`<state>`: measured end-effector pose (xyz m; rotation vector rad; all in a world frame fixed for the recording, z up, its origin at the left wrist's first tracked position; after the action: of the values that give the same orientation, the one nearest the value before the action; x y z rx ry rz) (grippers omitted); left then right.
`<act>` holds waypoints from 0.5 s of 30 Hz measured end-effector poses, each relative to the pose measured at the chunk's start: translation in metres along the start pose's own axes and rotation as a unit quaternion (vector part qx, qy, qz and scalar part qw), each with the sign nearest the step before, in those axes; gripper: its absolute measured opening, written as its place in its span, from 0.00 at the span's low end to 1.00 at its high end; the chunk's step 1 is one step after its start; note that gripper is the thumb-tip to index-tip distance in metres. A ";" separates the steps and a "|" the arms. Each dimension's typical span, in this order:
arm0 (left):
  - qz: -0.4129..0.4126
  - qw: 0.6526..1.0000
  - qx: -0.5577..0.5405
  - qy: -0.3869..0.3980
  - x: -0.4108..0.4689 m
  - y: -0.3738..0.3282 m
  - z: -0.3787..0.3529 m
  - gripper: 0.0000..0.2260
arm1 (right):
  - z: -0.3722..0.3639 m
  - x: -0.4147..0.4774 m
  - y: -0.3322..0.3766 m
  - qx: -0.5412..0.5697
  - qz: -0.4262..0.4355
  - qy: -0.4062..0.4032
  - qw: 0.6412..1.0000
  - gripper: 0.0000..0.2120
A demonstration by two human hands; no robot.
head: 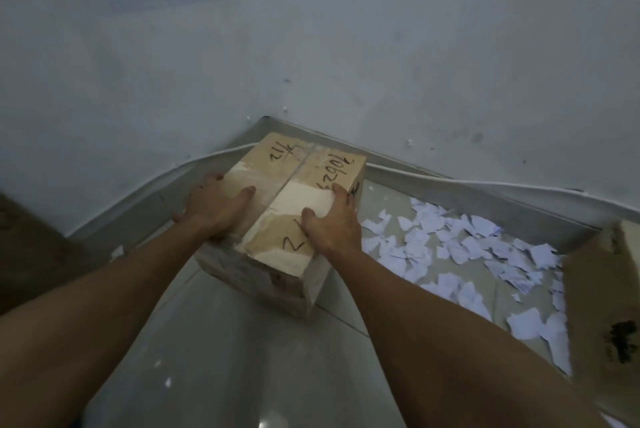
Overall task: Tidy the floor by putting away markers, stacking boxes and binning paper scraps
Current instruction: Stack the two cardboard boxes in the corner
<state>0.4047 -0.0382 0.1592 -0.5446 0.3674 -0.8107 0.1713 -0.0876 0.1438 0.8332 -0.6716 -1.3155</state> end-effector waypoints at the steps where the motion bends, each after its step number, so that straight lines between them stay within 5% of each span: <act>1: 0.015 1.000 -0.003 -0.002 0.000 0.010 0.000 0.40 | -0.009 0.002 -0.002 0.006 -0.001 0.022 1.000 0.36; 15: 0.074 0.996 0.027 -0.044 0.013 0.065 -0.020 0.28 | -0.058 0.022 -0.020 -0.005 0.039 0.147 0.988 0.40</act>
<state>0.4407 -0.0176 0.1038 -0.4955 0.3009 -0.6495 0.2111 -0.1022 0.0939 0.9588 -0.4590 -1.0963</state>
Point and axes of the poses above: each hand's wrist, its own x-axis towards the middle knuckle, its own z-axis out of the back of the hand, y = z × x, the point moved 5 cm from there along x, towards the middle knuckle, and after that the axes turned 1 degree about x, right-handed, at the moved point
